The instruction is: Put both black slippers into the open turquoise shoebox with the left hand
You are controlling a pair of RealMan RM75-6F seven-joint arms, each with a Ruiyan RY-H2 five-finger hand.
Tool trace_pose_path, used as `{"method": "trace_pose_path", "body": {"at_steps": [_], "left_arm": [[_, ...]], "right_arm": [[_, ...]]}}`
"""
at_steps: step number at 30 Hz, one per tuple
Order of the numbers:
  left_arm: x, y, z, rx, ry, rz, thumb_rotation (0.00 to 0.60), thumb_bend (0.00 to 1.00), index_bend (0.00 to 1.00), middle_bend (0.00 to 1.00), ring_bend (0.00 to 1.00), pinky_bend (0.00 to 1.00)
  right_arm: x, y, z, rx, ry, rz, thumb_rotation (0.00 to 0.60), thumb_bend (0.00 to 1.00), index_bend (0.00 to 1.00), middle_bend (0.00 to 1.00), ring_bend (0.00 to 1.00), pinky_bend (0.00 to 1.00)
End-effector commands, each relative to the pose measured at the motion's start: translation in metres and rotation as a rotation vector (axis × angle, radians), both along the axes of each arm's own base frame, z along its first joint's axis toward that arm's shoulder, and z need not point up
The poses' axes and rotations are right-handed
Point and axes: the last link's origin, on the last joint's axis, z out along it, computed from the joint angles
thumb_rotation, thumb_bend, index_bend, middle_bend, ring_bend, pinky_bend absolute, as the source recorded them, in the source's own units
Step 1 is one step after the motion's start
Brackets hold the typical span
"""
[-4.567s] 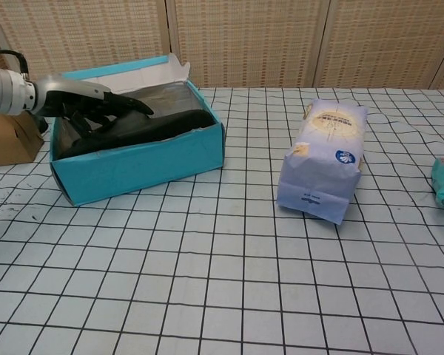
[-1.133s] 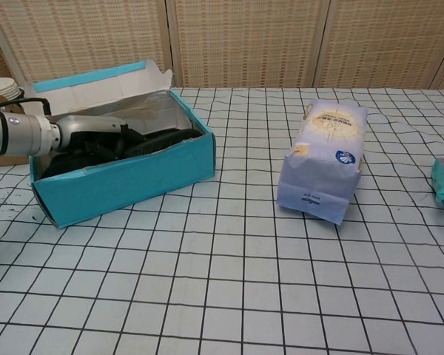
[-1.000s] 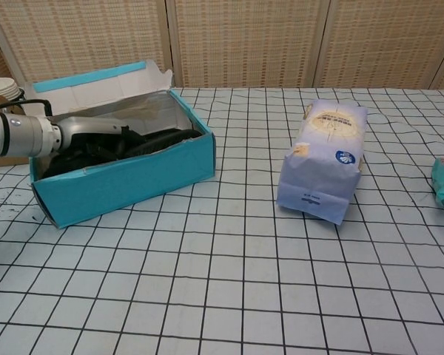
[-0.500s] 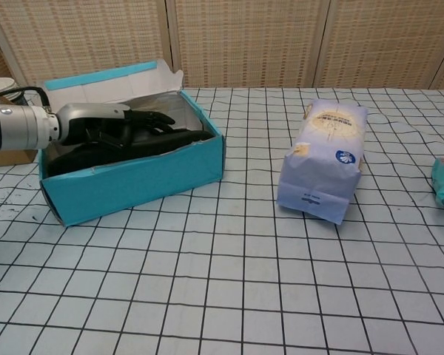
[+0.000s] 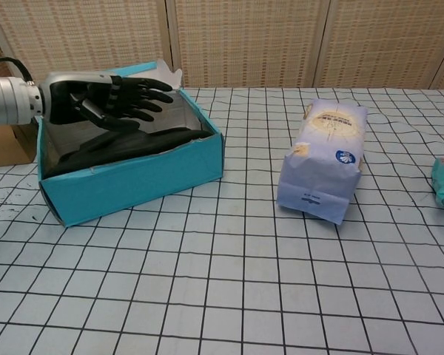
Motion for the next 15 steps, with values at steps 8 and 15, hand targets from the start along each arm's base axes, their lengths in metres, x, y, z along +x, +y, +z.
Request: {"method": "trace_pose_path", "body": {"at_steps": [8,15], "left_arm": [[-0.001,-0.009,0.037,0.120,-0.006,-0.083,0.600,0.39,0.00,0.00,0.00,0.05],[-0.063,-0.093,0.076,0.565,0.260,-0.127,0.600,0.39,0.00,0.00,0.00,0.05]], "right_arm": [[0.001,0.000,0.000,-0.003,-0.003,0.003,0.600,0.18,0.00,0.00,0.00,0.00],[-0.003,-0.002,0.002,-0.061,0.034,-0.011,0.600,0.18,0.00,0.00,0.00,0.00]]}}
